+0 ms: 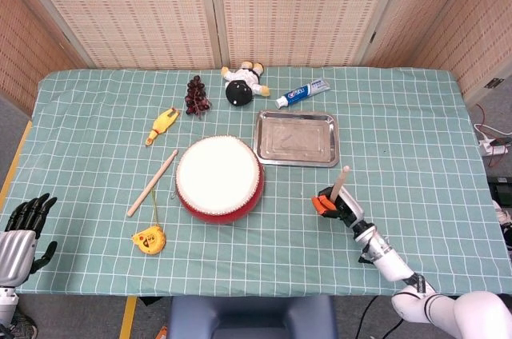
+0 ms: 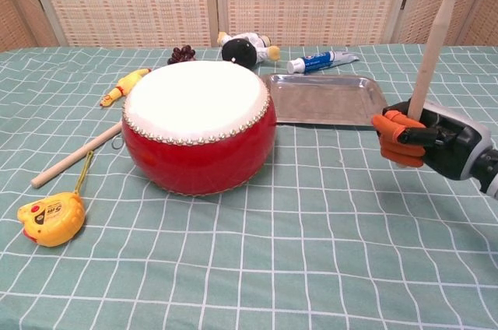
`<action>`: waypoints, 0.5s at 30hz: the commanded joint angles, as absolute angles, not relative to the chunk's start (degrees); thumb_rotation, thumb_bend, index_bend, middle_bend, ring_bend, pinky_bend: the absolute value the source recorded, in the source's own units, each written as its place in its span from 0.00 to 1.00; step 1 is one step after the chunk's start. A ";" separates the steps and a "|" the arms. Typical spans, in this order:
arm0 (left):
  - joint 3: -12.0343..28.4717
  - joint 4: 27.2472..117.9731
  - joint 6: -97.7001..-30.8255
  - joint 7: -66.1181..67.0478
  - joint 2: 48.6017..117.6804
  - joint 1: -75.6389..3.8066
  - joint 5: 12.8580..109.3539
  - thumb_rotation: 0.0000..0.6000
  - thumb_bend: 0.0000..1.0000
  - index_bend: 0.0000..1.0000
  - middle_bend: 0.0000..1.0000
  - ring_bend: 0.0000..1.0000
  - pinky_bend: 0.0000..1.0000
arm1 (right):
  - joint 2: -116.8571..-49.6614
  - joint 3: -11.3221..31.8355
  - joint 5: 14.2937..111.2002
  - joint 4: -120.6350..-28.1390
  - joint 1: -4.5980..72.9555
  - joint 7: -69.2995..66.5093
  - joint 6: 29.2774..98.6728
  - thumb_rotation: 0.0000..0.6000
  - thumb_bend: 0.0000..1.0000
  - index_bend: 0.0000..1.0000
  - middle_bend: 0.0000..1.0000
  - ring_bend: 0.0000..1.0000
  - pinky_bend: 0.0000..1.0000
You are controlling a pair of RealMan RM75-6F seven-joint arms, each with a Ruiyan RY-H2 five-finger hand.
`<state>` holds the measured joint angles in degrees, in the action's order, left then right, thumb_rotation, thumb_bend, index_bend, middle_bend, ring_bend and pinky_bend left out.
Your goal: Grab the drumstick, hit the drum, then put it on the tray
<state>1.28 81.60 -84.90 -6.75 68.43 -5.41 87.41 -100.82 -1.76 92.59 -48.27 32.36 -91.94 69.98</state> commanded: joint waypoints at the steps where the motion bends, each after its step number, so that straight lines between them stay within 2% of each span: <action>1: 1.45 81.59 -85.14 -6.79 68.43 -5.51 87.58 1.00 0.35 0.03 0.00 0.00 0.02 | -94.99 3.05 91.35 -55.22 36.43 -70.15 68.24 1.00 0.60 1.00 1.00 1.00 1.00; 8: 1.50 81.83 -85.10 -6.64 68.65 -5.96 88.16 1.00 0.35 0.03 0.00 0.00 0.02 | -87.65 10.73 83.36 -68.59 43.63 -29.22 57.13 1.00 0.60 1.00 1.00 1.00 1.00; 12: 1.52 81.73 -84.95 -6.70 68.60 -6.09 88.12 1.00 0.35 0.03 0.00 0.00 0.02 | -87.18 13.56 78.88 -70.53 47.92 -9.19 52.46 1.00 0.60 1.00 1.00 1.00 1.00; 15: 1.59 81.53 -84.97 -6.93 68.56 -6.14 88.06 1.00 0.35 0.03 0.00 0.00 0.02 | -87.33 14.93 75.18 -70.69 50.65 -0.18 48.83 1.00 0.60 1.00 1.00 1.00 1.00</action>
<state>1.58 81.53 -84.97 -6.93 68.56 -6.13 88.07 -90.71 9.11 83.37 -64.60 43.21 -21.11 57.94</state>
